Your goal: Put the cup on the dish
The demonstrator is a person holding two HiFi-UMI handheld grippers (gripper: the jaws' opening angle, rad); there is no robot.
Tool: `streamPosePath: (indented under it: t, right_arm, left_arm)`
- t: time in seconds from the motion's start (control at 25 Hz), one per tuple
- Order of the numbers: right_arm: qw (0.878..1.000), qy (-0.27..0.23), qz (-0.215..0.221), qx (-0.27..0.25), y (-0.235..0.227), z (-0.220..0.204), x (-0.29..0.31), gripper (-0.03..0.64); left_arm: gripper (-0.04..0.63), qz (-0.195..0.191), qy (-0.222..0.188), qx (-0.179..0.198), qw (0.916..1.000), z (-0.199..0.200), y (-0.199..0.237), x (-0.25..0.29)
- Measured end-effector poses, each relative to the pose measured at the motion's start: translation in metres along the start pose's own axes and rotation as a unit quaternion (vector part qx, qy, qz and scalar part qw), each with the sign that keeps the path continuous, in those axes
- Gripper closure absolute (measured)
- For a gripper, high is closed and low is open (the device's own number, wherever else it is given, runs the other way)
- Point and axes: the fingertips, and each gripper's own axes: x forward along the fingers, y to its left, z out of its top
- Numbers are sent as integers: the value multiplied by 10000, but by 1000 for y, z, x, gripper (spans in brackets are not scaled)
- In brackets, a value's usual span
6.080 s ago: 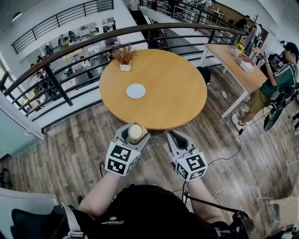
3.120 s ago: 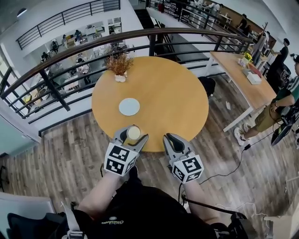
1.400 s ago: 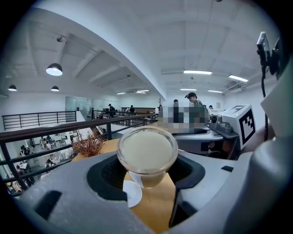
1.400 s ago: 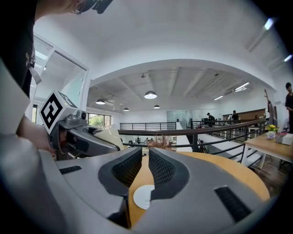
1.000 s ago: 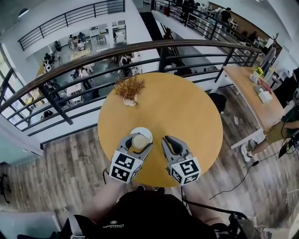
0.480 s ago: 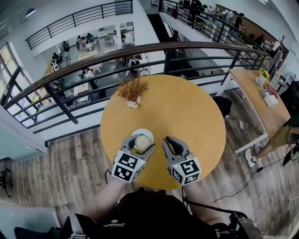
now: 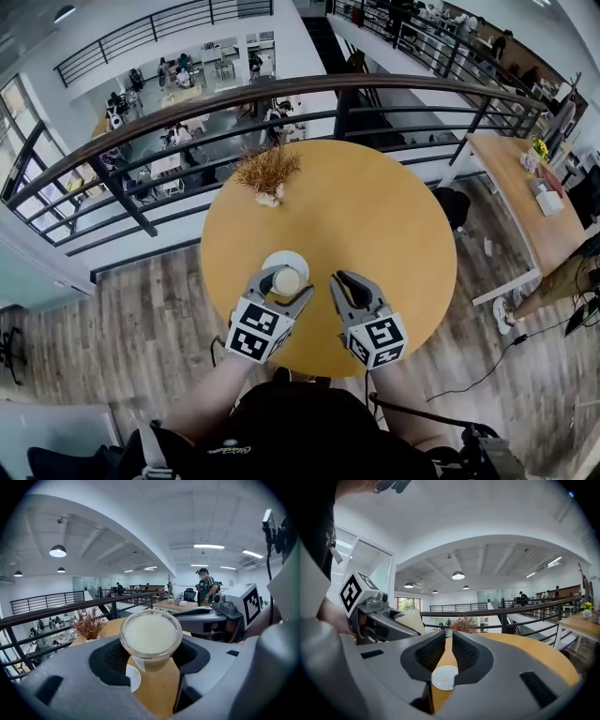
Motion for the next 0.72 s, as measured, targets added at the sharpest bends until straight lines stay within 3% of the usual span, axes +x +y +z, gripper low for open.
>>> streamPosePath:
  t: [0.48,0.72]
  right_arm:
    - [9982,565,113,188,-14,-53,23,588]
    - [9939,1025,227,351,-11,-111,45,586]
  left_arm:
    - [336,178,372,-496,9979,-48,22,30]
    - [336,198,718,-845,9936,-103,32,52]
